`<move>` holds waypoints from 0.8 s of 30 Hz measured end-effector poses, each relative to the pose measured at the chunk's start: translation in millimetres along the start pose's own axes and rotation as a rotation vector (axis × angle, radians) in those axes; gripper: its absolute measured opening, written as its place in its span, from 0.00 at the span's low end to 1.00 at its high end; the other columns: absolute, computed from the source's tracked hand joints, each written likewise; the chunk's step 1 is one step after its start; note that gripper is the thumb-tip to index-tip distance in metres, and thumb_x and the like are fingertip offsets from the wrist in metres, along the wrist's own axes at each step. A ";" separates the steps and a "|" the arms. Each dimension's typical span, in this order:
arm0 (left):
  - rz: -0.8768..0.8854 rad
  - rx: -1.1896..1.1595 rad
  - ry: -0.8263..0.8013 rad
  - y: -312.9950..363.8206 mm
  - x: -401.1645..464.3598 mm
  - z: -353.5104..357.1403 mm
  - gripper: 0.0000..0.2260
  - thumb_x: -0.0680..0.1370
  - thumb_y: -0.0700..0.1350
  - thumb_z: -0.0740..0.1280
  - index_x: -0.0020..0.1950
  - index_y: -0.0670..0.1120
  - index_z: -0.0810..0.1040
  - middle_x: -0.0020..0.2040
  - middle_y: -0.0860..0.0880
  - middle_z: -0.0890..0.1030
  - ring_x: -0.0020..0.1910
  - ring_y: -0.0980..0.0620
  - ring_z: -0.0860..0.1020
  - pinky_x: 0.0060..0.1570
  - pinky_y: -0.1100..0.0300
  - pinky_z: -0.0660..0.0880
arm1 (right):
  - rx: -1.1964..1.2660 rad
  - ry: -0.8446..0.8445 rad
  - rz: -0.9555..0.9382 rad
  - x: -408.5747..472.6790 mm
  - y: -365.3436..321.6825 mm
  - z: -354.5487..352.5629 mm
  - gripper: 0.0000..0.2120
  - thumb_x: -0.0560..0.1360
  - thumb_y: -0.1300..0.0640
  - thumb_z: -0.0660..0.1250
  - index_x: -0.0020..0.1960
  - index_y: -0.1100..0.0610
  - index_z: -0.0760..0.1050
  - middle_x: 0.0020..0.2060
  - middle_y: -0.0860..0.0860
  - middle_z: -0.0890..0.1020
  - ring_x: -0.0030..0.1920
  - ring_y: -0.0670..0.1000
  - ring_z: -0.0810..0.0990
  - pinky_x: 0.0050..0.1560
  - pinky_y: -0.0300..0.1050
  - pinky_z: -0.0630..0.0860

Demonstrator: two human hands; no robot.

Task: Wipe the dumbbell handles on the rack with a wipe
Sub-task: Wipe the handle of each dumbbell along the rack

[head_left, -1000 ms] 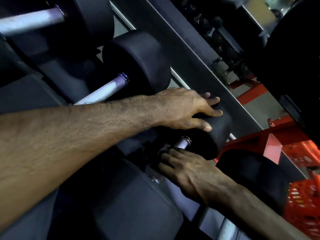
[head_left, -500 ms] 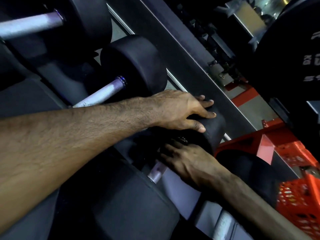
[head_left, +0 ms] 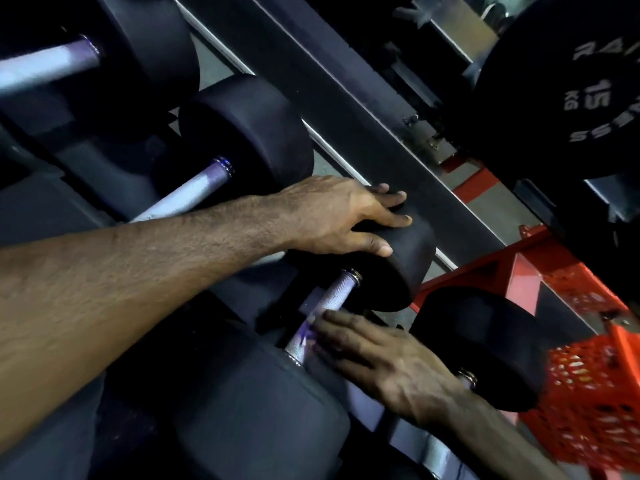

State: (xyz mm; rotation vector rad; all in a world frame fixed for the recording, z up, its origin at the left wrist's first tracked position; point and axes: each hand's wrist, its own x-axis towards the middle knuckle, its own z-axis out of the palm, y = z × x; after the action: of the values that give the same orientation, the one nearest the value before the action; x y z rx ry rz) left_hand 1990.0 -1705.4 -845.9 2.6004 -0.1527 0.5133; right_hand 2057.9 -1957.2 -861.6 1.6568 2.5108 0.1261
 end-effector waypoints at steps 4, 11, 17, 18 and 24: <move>-0.007 -0.006 0.004 0.1 -0.6 0.1 0.30 0.79 0.71 0.58 0.81 0.66 0.67 0.85 0.63 0.58 0.84 0.62 0.55 0.77 0.42 0.69 | -0.058 0.071 0.019 1.4 -9.9 5.9 0.13 0.85 0.60 0.65 0.68 0.59 0.80 0.66 0.57 0.80 0.68 0.57 0.78 0.65 0.48 0.75; -0.002 -0.008 0.017 0.7 -2.2 0.3 0.29 0.80 0.70 0.59 0.81 0.66 0.68 0.85 0.62 0.59 0.83 0.63 0.56 0.77 0.44 0.69 | 0.559 0.166 0.543 8.4 -34.7 4.9 0.10 0.76 0.56 0.67 0.56 0.52 0.83 0.52 0.44 0.79 0.54 0.46 0.80 0.52 0.45 0.78; -0.002 -0.021 0.023 -0.6 -1.5 2.0 0.28 0.81 0.71 0.60 0.81 0.67 0.68 0.85 0.63 0.60 0.83 0.64 0.55 0.78 0.44 0.68 | 1.740 0.332 1.285 10.8 -55.7 14.1 0.17 0.71 0.70 0.74 0.59 0.60 0.83 0.51 0.57 0.87 0.46 0.49 0.84 0.46 0.40 0.79; 0.000 -0.034 0.032 -1.2 -1.4 2.9 0.29 0.80 0.72 0.59 0.80 0.67 0.68 0.84 0.63 0.60 0.83 0.64 0.55 0.78 0.44 0.68 | 1.802 0.341 1.343 14.6 -54.5 14.4 0.19 0.72 0.71 0.74 0.61 0.62 0.81 0.49 0.57 0.87 0.43 0.48 0.85 0.43 0.39 0.80; -0.022 -0.060 0.037 -2.5 -2.9 3.9 0.32 0.77 0.74 0.56 0.80 0.67 0.68 0.84 0.64 0.59 0.83 0.66 0.55 0.79 0.43 0.67 | 1.890 0.310 1.369 32.8 -47.4 17.6 0.19 0.69 0.71 0.77 0.58 0.63 0.81 0.47 0.59 0.87 0.39 0.51 0.85 0.41 0.39 0.81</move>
State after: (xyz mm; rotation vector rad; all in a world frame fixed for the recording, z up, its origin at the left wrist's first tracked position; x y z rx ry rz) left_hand 1989.1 -1705.0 -851.3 2.5294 -0.1246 0.5403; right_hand 2004.8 -1945.7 -887.7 3.4135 0.3084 -2.4306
